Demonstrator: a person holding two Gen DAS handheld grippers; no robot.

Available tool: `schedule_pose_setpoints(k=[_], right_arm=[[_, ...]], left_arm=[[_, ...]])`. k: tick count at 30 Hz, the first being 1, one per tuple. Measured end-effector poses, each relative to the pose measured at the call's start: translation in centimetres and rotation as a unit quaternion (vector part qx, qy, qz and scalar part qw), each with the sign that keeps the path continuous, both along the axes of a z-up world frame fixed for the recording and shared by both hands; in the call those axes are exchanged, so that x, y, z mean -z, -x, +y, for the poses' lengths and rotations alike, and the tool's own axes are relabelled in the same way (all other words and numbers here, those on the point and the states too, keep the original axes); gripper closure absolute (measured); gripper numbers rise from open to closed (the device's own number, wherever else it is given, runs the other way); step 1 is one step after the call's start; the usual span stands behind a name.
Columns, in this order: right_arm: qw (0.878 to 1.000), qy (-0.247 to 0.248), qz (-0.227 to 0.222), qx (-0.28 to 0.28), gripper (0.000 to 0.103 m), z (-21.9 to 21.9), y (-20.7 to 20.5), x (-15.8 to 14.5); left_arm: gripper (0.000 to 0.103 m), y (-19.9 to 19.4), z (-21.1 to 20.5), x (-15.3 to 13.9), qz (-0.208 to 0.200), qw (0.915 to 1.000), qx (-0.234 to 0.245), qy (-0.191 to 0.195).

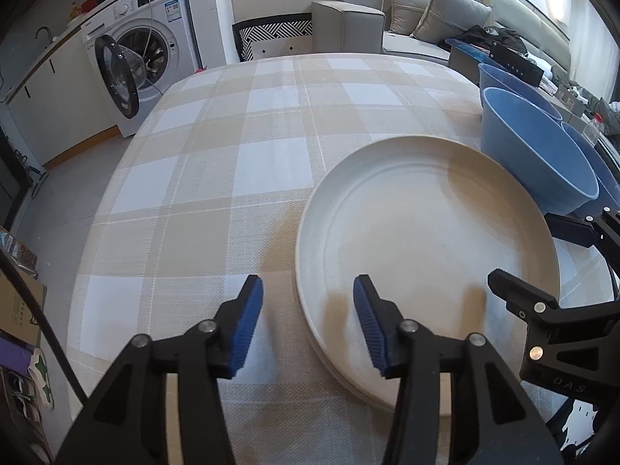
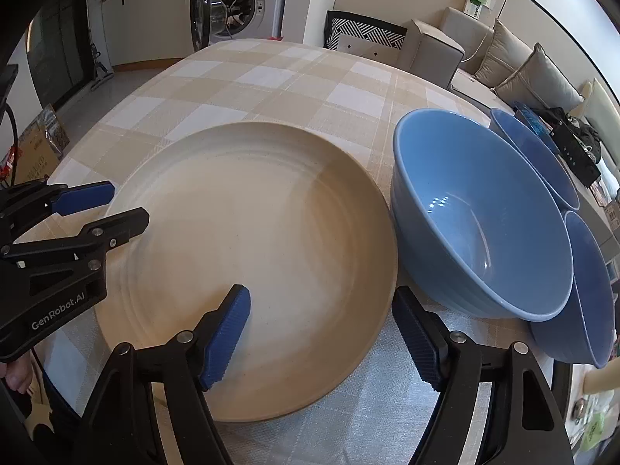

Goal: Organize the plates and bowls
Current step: 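Open the left gripper off the plate rim while the right gripper opens too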

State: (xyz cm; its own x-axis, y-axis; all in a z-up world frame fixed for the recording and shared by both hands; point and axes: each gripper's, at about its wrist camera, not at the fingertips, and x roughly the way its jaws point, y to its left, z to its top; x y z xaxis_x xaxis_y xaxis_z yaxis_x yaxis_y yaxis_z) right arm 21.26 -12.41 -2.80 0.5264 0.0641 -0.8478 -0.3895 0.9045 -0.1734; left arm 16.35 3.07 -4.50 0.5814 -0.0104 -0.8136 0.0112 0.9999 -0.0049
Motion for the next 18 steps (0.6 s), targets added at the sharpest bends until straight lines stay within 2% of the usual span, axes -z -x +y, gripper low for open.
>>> schedule_pose_setpoints(k=[7,10,13,14,16,18], right_arm=[[1.000,-0.021,-0.012,0.000,0.013,-0.5,0.4,-1.4],[0.999,-0.033,-0.016,0.001,0.005,-0.8,0.6,-2.0],[0.999,-0.043,-0.020,-0.004,0.003,-1.0,0.8,-2.5],[0.999,-0.050,-0.021,-0.006,0.002,-1.1,0.9,-2.7],[0.998,-0.063,-0.023,-0.010,0.001,-1.3,1.1,-3.1],[0.997,-0.073,-0.027,-0.014,0.001,-1.5,1.4,-3.6]], left_arm=[[0.049,0.5,0.2,-1.0,-0.010,0.9999,-0.001,0.009],[0.042,0.9,0.1,-1.5,-0.017,0.9998,0.002,0.011],[0.040,1.2,-0.1,-2.0,-0.023,0.9996,0.006,0.012],[0.030,1.3,-0.1,-2.1,-0.025,0.9996,0.008,0.013],[0.016,1.5,-0.1,-2.6,-0.036,0.9992,0.006,0.018],[0.015,1.7,-0.1,-3.1,-0.046,0.9986,0.007,0.025]])
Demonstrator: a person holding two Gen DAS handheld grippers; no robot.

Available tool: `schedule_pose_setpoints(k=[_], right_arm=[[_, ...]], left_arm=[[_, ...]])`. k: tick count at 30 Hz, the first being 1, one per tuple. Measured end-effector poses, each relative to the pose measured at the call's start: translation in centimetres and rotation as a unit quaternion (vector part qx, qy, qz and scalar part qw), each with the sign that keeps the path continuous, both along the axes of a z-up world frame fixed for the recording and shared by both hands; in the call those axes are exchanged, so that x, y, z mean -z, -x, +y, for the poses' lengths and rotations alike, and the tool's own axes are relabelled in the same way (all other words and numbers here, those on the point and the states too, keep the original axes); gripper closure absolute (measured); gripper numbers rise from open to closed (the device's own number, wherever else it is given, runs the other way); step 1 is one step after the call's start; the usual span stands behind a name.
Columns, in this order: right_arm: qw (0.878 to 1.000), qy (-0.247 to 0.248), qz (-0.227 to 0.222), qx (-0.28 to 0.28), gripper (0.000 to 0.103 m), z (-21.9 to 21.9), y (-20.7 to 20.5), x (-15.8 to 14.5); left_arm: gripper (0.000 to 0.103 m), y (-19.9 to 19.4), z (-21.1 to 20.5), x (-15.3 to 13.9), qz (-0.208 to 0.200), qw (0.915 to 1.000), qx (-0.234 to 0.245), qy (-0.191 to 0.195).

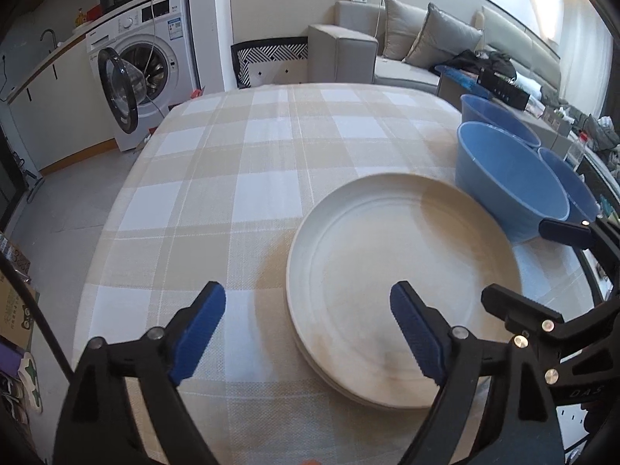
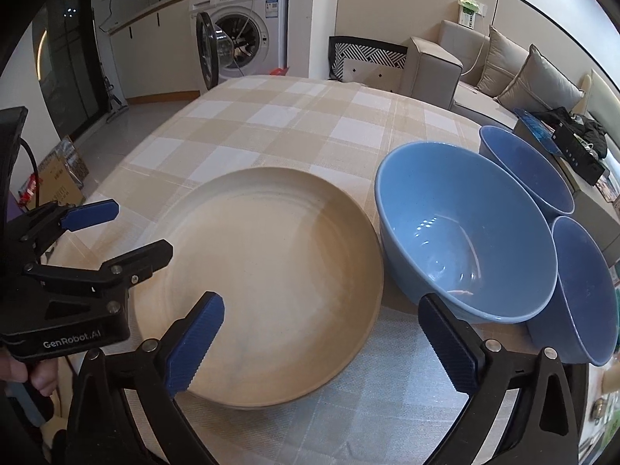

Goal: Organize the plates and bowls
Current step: 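Withdraw both open grippers and move them toward the blue bowls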

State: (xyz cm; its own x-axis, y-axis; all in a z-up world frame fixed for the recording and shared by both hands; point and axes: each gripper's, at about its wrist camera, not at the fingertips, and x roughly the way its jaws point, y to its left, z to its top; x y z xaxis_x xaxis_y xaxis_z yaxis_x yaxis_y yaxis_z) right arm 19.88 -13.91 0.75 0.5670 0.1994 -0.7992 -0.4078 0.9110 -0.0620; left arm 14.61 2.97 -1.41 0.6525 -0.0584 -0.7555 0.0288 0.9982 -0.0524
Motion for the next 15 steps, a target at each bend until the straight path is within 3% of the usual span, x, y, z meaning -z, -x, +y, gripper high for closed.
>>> schedule_pose_setpoints(k=[6,15], right_arm=[[1.000,-0.017,-0.014,-0.004,0.001,-0.6,0.4,-1.1],[0.999,-0.024,-0.026,-0.007,0.001,-1.6,1.1,-2.5]], left_arm=[[0.000,0.4,0.1,-1.2,-0.018,0.9997,-0.005,0.013],[0.000,0.8,-0.1,-2.7,-0.037,0.9992,-0.004,0.017]])
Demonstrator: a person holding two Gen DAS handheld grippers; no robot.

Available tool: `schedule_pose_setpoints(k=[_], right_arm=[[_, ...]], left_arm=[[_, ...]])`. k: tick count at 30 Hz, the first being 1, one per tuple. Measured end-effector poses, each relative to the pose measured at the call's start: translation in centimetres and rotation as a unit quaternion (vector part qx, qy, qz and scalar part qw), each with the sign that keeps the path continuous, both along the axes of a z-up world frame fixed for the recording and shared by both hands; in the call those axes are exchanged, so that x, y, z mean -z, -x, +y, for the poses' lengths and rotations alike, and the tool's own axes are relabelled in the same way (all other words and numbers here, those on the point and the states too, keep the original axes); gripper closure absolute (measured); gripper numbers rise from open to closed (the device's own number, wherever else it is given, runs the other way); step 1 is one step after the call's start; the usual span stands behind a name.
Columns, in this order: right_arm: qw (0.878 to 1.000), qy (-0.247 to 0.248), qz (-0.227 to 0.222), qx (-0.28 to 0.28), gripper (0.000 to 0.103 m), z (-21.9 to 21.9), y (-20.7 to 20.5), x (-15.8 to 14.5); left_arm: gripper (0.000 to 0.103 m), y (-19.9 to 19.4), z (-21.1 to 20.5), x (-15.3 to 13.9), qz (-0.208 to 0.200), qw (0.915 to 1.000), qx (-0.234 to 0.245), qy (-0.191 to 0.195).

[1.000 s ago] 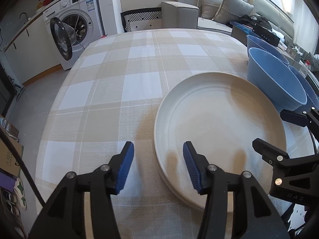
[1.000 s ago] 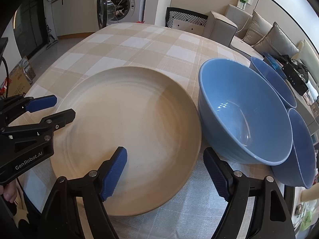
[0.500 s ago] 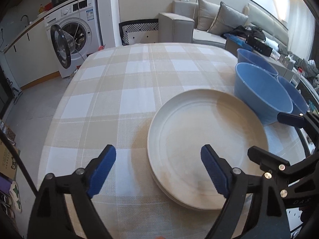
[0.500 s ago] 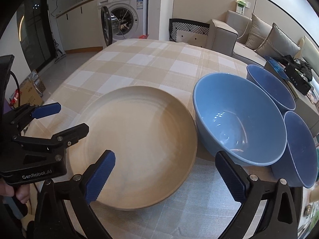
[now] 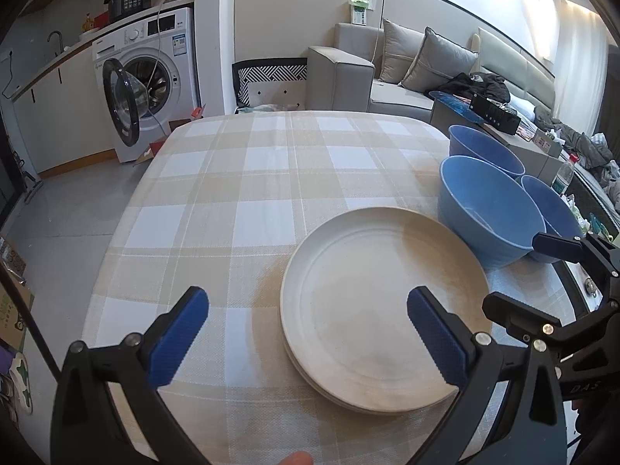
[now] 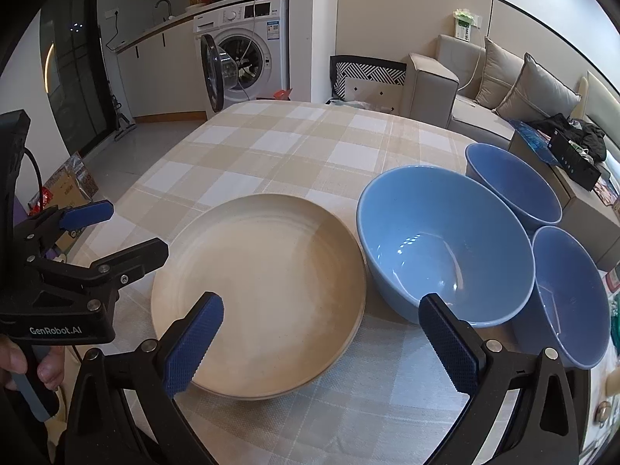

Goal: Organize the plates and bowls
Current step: 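Withdraw both open grippers and move them toward the blue bowls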

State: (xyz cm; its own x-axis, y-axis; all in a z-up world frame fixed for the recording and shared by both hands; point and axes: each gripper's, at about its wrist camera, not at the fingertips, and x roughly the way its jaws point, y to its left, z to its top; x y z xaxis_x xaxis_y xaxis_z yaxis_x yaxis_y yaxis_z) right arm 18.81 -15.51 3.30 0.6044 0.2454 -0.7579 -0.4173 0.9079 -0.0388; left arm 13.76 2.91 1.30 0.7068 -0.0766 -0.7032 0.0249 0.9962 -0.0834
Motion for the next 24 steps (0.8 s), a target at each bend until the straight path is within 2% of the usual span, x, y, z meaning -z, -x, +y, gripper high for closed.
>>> schedule_pose_setpoints(k=[6,13,24], right_arm=[[1.000,0.006,-0.012,-0.011,0.001,-0.5,0.8,-0.9],[1.000,-0.019,-0.018,-0.008,0.001,-2.1,1.4,-2.3],[0.998,-0.048,-0.036,0.031,0.001,-6.0,1.1,-5.2]], left_arm=[[0.000,0.4,-0.4,-0.8,-0.010,0.9999,0.006,0.001],[0.000,0.6,-1.0,-2.0,-0.024,0.9996,0.015,0.006],[0.000,0.1,-1.9,-3.9,-0.036,0.9992,0.016,0.005]])
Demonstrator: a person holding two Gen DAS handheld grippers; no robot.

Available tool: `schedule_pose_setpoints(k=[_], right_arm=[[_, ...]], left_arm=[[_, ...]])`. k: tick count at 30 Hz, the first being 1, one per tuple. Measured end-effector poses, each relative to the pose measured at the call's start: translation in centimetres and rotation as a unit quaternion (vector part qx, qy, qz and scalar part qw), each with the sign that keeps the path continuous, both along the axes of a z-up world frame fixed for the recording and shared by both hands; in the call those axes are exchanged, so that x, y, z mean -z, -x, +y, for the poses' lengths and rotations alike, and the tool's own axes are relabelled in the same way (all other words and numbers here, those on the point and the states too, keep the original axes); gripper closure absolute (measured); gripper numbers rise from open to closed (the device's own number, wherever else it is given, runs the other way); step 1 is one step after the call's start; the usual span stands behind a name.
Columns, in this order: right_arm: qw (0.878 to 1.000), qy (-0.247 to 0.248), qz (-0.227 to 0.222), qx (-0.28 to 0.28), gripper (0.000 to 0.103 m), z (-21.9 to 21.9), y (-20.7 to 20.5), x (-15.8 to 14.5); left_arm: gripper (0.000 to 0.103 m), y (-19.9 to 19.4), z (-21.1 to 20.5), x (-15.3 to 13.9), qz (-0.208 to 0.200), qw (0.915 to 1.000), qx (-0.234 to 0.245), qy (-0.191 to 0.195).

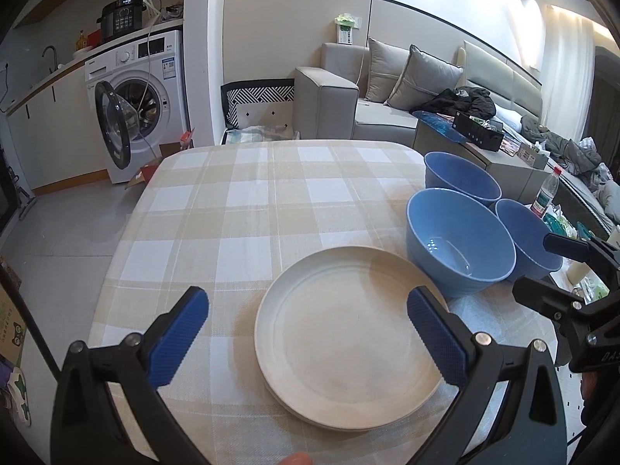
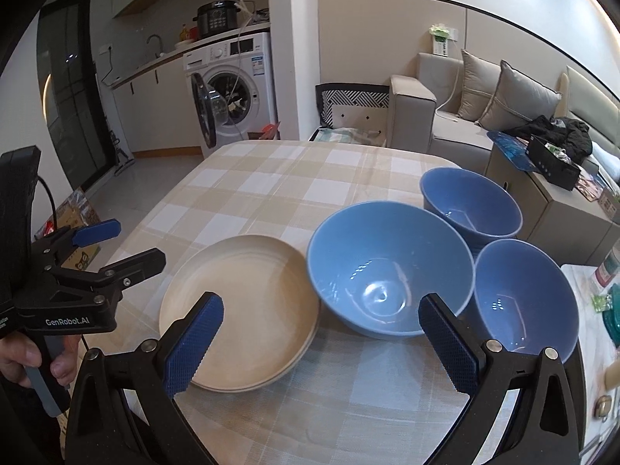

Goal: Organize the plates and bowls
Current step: 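Withdraw both open grippers and move them toward the blue bowls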

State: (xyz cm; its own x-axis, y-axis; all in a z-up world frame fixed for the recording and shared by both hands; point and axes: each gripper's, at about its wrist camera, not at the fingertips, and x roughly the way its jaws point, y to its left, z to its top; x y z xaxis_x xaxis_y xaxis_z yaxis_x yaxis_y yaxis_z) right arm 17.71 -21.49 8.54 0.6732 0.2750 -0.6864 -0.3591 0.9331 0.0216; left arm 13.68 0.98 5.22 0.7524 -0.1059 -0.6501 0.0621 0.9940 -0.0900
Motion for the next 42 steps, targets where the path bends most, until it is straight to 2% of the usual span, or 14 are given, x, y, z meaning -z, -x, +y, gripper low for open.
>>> schedule_pose_setpoints(k=[19,42], right_arm=[[0.997,-0.022,-0.022,0.065,0.001,-7.0,-0.7,-2.9],[0.995,-0.035,-0.034,0.091,0.001,-13.2,-2.9,-5.8]], left_arm=[[0.000,-1.6,-2.7,-2.5,-0.019,0.9994,0.027,-0.009],[0.000,-5.7,-8.3,-5.2,-0.038,0.9963,0.077,-0.006]])
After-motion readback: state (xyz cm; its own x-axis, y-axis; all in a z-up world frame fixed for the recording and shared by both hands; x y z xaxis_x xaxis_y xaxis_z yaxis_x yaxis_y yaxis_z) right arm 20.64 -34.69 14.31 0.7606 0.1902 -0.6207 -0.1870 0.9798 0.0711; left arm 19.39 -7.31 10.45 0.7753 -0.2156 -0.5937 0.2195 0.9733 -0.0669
